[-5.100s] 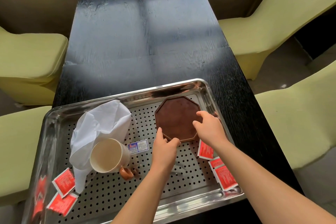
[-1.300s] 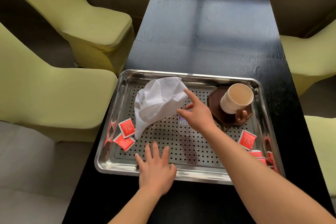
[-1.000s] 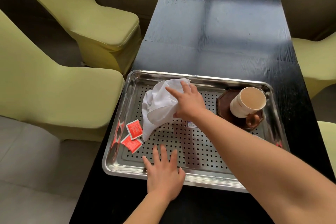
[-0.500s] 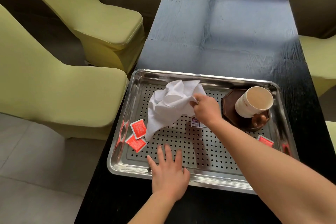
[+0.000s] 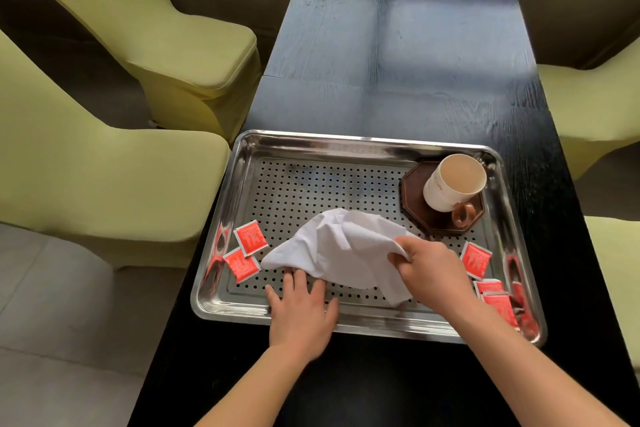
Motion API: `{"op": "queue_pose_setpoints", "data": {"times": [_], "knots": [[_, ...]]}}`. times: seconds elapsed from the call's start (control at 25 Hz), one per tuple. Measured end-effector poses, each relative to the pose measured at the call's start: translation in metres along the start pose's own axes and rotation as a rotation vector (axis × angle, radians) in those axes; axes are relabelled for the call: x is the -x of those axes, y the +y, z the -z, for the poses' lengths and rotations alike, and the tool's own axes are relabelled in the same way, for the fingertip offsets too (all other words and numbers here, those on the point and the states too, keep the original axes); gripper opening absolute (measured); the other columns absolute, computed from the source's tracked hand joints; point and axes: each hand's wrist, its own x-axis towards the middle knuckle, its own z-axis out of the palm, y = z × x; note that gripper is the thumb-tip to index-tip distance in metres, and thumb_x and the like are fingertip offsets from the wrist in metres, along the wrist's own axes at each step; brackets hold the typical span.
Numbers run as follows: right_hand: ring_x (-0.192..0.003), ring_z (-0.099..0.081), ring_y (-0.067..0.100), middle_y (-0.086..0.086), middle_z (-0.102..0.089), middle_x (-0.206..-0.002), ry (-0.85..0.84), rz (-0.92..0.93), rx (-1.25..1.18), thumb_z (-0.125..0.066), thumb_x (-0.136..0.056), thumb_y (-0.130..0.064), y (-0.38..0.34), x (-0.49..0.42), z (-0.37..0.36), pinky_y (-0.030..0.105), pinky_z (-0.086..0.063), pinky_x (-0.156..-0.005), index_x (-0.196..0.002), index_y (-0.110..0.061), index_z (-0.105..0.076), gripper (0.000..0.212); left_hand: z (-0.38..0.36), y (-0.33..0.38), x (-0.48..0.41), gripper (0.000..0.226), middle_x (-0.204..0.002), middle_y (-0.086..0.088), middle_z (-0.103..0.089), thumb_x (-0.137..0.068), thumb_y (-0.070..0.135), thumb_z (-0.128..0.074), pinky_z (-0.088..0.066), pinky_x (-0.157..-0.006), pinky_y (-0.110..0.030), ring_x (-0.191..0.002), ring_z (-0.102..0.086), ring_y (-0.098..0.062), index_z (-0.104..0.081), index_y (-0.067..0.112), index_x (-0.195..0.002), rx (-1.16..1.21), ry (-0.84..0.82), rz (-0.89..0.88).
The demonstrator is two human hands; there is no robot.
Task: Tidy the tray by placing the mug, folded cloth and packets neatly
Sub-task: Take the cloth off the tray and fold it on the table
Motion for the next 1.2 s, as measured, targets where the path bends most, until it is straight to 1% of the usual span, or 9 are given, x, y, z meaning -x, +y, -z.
{"op": "queue_pose_setpoints", "data": {"times": [0.16,0.28,0.4,0.52,0.6,0.76,0.92,1.04,1.2], "knots": [[-0.102,-0.058,0.025,-0.002,-0.064,-0.104,-0.071,0.127,0.198,-0.055,-0.094,-0.040,-0.012,0.008,-0.041,0.034,-0.046,-0.067,-0.105,-0.026,-0.059,0.018,0.005,-0.011,0.009,0.054,-0.144,-0.004,-0.037,-0.095,0.059,-0.023,-0.021,-0.116,-0.057,-0.139,-0.026,-0.027,-0.049,0.028,-0.132,0.015,0.025,-0.050],[-0.124,-0.042,0.021,-0.003,-0.049,-0.134,-0.132,0.145,0.106,-0.063,-0.087,-0.051,-0.005,0.023,-0.050,0.038,-0.049,-0.086,-0.138,-0.027,-0.044,0.060,0.005,-0.023,0.022,0.060,-0.146,-0.003,-0.039,-0.095,0.063,-0.024,-0.021,-0.118,-0.051,-0.141,-0.028,-0.025,-0.050,0.027,-0.135,0.003,0.067,-0.076],[-0.132,-0.037,0.015,-0.009,-0.044,-0.142,0.008,0.132,-0.061,-0.071,-0.075,-0.063,0.014,0.051,-0.030,0.037,-0.049,-0.098,-0.143,-0.029,-0.044,0.081,0.006,-0.034,0.036,0.060,-0.146,-0.004,-0.042,-0.095,0.064,-0.028,-0.019,-0.121,-0.047,-0.141,-0.031,-0.024,-0.052,0.026,-0.136,0.024,0.103,-0.094],[-0.102,-0.060,0.013,-0.007,-0.066,-0.109,0.262,-0.041,-0.379,-0.081,-0.076,-0.042,0.039,0.095,-0.026,0.031,-0.051,-0.083,-0.112,-0.027,-0.067,0.041,0.009,-0.042,0.054,0.053,-0.138,-0.003,-0.050,-0.095,0.059,-0.045,-0.022,-0.121,-0.045,-0.135,-0.040,-0.023,-0.060,0.022,-0.130,0.115,0.173,-0.080],[-0.072,-0.065,0.015,0.005,-0.071,-0.083,0.314,-0.421,-0.768,-0.076,-0.085,-0.028,0.047,0.118,-0.034,0.030,-0.053,-0.064,-0.086,-0.026,-0.069,0.007,0.010,-0.044,0.066,0.040,-0.126,-0.002,-0.058,-0.093,0.047,-0.059,-0.036,-0.113,-0.043,-0.124,-0.048,-0.022,-0.067,0.018,-0.119,0.216,0.261,-0.042],[-0.075,-0.068,0.030,0.021,-0.066,-0.088,0.164,-1.044,-1.554,-0.066,-0.095,-0.022,0.047,0.132,-0.055,0.035,-0.060,-0.052,-0.099,-0.002,-0.060,0.021,0.012,-0.043,0.083,0.005,-0.093,0.008,-0.057,-0.089,0.025,-0.068,-0.041,-0.071,-0.020,-0.092,-0.057,-0.019,-0.065,0.023,-0.085,0.711,0.475,0.308],[-0.097,-0.067,0.038,0.024,-0.066,-0.111,0.239,-1.080,-1.803,-0.063,-0.097,-0.015,0.044,0.109,-0.061,0.038,-0.064,-0.061,-0.122,-0.002,-0.058,0.029,0.013,-0.037,0.064,0.020,-0.091,-0.008,-0.066,-0.095,0.030,-0.063,-0.058,-0.067,-0.036,-0.080,-0.071,-0.027,-0.058,0.010,-0.094,1.416,0.328,0.924],[-0.094,-0.066,0.035,0.022,-0.063,-0.115,0.275,-1.107,-1.777,-0.062,-0.096,-0.007,0.045,0.099,-0.064,0.036,-0.062,-0.055,-0.126,0.000,-0.056,0.031,0.017,-0.034,0.045,0.016,-0.096,-0.017,-0.068,-0.099,0.017,-0.058,-0.060,-0.068,-0.041,-0.078,-0.074,-0.034,-0.056,0.003,-0.106,1.733,0.259,1.009],[-0.091,-0.068,0.036,0.022,-0.062,-0.110,0.294,-1.141,-1.782,-0.063,-0.094,-0.002,0.048,0.097,-0.067,0.033,-0.062,-0.050,-0.112,0.005,-0.057,0.021,0.018,-0.035,0.034,0.016,-0.098,-0.020,-0.069,-0.100,0.009,-0.054,-0.058,-0.061,-0.036,-0.077,-0.073,-0.031,-0.055,0.002,-0.114,1.805,0.311,1.002]]}}
